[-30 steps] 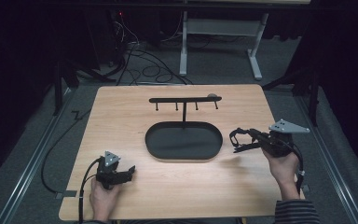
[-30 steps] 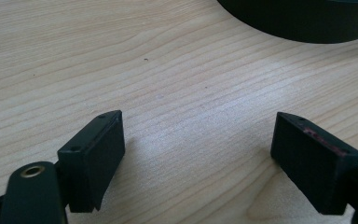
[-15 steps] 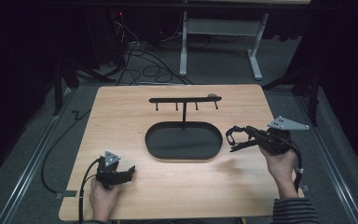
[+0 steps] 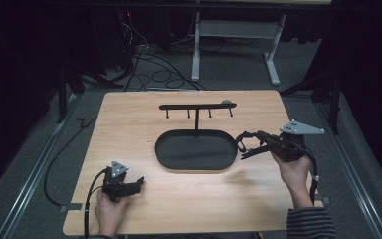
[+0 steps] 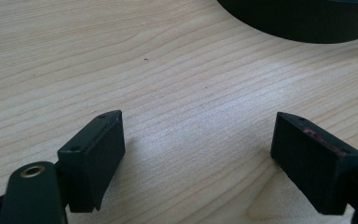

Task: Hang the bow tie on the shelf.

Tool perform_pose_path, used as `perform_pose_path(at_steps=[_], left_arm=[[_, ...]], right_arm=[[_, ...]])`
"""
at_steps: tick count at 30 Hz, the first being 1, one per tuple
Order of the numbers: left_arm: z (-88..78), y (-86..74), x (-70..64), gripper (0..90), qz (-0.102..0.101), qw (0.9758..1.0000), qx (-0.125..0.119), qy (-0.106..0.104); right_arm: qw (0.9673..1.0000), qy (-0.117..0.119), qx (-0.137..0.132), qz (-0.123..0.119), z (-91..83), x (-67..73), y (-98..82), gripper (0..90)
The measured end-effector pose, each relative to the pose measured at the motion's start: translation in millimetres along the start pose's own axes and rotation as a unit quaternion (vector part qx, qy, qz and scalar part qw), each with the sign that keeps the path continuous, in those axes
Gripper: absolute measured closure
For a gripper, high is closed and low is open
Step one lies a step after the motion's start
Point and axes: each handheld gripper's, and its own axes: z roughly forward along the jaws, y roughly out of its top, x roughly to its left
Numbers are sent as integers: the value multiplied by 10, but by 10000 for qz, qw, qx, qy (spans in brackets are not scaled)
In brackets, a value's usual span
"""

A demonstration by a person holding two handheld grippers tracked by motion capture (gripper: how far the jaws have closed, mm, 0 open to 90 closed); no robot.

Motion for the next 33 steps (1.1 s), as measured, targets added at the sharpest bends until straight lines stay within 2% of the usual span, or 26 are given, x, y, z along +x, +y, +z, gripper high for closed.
perform_pose_path(at_steps=[11,33], left_arm=[[0,0,0,180,1,10000,1,0],[-1,0,0,179,4,10000,4,1]], right_arm=[[9999,99,-59,-14,82,60,140,900],[9999,122,-79,-35,275,56,357,900]])
